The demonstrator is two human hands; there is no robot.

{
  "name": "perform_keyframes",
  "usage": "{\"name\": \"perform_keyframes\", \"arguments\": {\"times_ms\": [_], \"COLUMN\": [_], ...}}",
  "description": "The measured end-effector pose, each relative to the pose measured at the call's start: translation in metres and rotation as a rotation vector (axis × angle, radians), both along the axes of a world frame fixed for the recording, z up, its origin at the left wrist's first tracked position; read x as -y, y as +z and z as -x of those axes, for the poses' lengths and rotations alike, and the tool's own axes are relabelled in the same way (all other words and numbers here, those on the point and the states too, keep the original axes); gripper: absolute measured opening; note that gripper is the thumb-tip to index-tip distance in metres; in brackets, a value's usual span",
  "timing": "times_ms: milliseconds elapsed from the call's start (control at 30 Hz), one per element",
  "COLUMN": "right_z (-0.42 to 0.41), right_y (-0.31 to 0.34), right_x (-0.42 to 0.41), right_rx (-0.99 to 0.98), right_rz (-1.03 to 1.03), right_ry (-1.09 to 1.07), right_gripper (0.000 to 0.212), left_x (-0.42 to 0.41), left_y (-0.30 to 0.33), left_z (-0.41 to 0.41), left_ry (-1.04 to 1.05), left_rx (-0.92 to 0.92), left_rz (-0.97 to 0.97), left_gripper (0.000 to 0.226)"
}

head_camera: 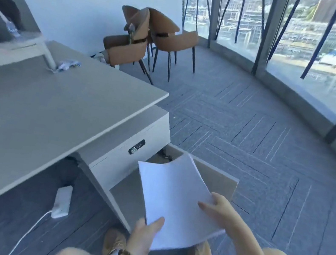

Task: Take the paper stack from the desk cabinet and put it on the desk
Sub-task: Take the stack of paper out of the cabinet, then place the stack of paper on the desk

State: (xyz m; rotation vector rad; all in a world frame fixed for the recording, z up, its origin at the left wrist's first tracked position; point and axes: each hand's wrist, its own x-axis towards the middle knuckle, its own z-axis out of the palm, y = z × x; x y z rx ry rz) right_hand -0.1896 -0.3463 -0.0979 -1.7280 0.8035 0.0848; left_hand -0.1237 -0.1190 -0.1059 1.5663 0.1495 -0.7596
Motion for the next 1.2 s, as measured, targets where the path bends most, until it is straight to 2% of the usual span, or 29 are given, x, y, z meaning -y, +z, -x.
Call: {"name": "perform_keyframes", "arguments": {"times_ms": [67,133,267,467,600,667,800,867,967,1067,1200], "right_z": [0.018,0.032,0.048,0.043,0.018,-0.005,-0.066,-0.100,-0.154,-0.202,-0.254], "right_y": [0.041,0.078,0.146,0.235,0.290,0.309,0.322,0.319,0.307,0.291,0.272], "right_x": [-0.011,-0.020,-0.041,-0.056,-0.073,-0.085,-0.110,-0.123,-0.137,-0.153,-0.176], "right_rx": [0.082,0.162,0.327,0.446,0.525,0.547,0.593,0.625,0.697,0.770,0.834], "right_rz": [0.020,0.024,0.030,-0.074,-0.129,-0.111,-0.057,-0.032,0.006,0.023,0.038], "right_ry": [-0.027,-0.049,-0.107,-0.071,0.061,0.074,0.082,0.090,0.140,0.167,0.181], "right_gripper": [0.024,0.022,0.031,0.051,0.025,0.023,0.023,0.025,0.011,0.003,0.009], "left_x": [-0.009,-0.017,-0.034,-0.074,-0.099,-0.111,-0.133,-0.143,-0.159,-0.170,-0.174], "left_y": [0.035,0.072,0.142,0.240,0.286,0.297,0.304,0.303,0.298,0.289,0.272], "left_z": [0.012,0.019,0.029,0.030,0.019,0.009,-0.026,-0.053,-0.102,-0.148,-0.191], "left_ry": [-0.016,-0.057,-0.082,-0.033,-0.030,-0.017,0.038,0.073,0.114,0.196,0.358], "left_rx": [0.051,0.133,0.303,0.451,0.535,0.597,0.657,0.618,0.485,0.443,0.395], "left_rz": [0.020,0.051,0.118,0.221,0.281,0.270,0.240,0.247,0.272,0.229,0.223], "left_gripper": [0.039,0.038,0.018,0.031,0.025,0.025,0.025,0.026,0.027,0.024,0.023]}}
